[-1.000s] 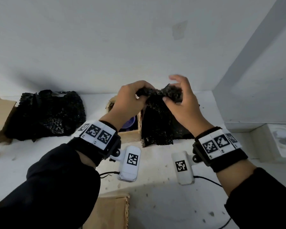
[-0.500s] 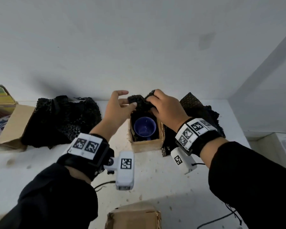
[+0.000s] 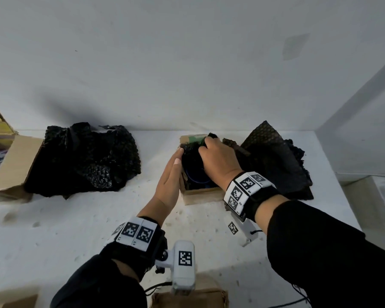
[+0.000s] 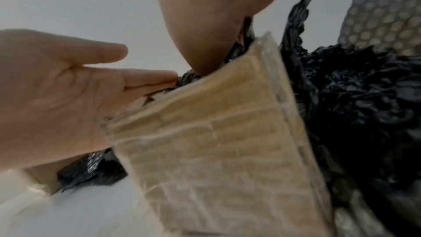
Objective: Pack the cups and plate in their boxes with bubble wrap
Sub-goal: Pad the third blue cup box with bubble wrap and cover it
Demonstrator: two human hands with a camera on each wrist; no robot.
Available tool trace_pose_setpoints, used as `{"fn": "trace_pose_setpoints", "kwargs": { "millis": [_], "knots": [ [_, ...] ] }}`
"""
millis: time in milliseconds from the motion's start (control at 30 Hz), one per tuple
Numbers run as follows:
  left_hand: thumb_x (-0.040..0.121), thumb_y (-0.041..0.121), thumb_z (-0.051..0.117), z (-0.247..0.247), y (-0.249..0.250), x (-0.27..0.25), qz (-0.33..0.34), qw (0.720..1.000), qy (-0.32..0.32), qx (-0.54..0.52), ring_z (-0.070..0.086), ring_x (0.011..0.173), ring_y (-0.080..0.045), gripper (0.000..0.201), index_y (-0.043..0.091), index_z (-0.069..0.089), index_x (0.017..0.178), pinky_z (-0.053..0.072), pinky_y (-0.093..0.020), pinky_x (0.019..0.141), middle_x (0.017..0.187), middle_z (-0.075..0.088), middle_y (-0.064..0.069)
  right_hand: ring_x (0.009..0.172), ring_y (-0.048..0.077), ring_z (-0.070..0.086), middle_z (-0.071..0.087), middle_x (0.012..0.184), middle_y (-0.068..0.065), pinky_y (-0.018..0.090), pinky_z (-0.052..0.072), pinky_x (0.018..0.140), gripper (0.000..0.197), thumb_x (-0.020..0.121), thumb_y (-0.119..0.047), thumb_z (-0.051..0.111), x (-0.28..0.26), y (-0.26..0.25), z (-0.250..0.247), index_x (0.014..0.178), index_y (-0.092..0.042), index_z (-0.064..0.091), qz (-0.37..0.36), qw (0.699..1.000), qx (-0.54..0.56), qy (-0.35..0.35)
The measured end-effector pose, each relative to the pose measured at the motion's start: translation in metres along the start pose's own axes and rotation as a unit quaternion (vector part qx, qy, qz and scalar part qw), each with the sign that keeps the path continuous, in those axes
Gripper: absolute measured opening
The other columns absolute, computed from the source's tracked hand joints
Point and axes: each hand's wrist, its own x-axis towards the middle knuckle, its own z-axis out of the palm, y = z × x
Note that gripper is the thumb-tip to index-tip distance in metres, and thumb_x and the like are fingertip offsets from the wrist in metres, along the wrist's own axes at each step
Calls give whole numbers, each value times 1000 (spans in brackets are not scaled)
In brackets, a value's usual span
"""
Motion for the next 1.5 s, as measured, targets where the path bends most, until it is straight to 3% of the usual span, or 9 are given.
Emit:
{"fn": "trace_pose_setpoints", "kwargs": {
  "millis": [67,167,400,767,1033,1167,1267,1400,1500],
  "knots": [
    [104,28,21,-2,-3,2,0,1000,-5,-4,28,131,9,44,21,33,145,21,9,91,149,33,14,89,33,54,53,99,16,37,43,63,15,77,0,61,-6,-5,6,91,-3,58,12,999,-17,-49],
    [104,30,21,-4,-8,3,-5,1000,-17,6,25,134,8,44,23,33,146,19,8,94,150,31,14,103,31,51,50,113,13,41,41,94,32,85,-9,55,-12,-6,8,115,-8,46,30,994,-6,-102],
    [104,35,18,-10,-8,8,-16,999,-44,3,21,138,5,45,28,30,146,17,-10,110,152,27,16,111,34,50,52,120,17,40,41,92,34,87,-15,54,10,-6,3,118,-3,47,59,983,26,-174],
    [103,37,18,-13,-8,13,-24,998,-52,-5,23,137,6,45,33,31,145,19,-3,99,151,29,19,90,25,61,64,100,8,31,40,70,22,96,-17,42,43,-8,2,99,-9,63,72,949,10,-307],
    [104,34,19,-13,-13,8,-9,998,-69,8,18,138,9,44,31,28,147,16,2,102,153,25,19,70,29,61,62,91,13,35,43,54,34,93,-4,41,8,0,-1,127,-2,35,-8,992,-29,-126],
    [103,34,18,-14,-11,8,-10,997,-72,8,18,138,10,44,32,27,147,16,-7,110,153,25,20,64,31,57,55,77,15,30,41,44,15,66,7,67,2,-1,8,72,-2,56,2,999,-38,24],
    [103,35,16,-13,-11,7,-12,997,-72,4,18,138,9,45,33,26,147,14,-25,118,153,24,21,73,31,55,55,76,12,36,48,62,7,69,1,67,-3,1,18,72,-2,62,-17,999,-11,36],
    [103,41,15,-12,-15,8,-16,997,-69,-4,17,139,9,45,37,26,147,14,-35,120,153,23,23,109,27,50,57,115,10,42,35,99,46,94,-32,42,-17,-2,15,130,-3,49,-3,996,26,-89],
    [96,53,16,-10,-16,6,-13,997,-74,-20,18,139,8,51,42,25,145,15,-37,120,151,23,28,117,24,46,51,125,7,41,29,103,47,93,-32,38,-14,-4,6,135,-10,39,6,991,40,-130]
  ]
}}
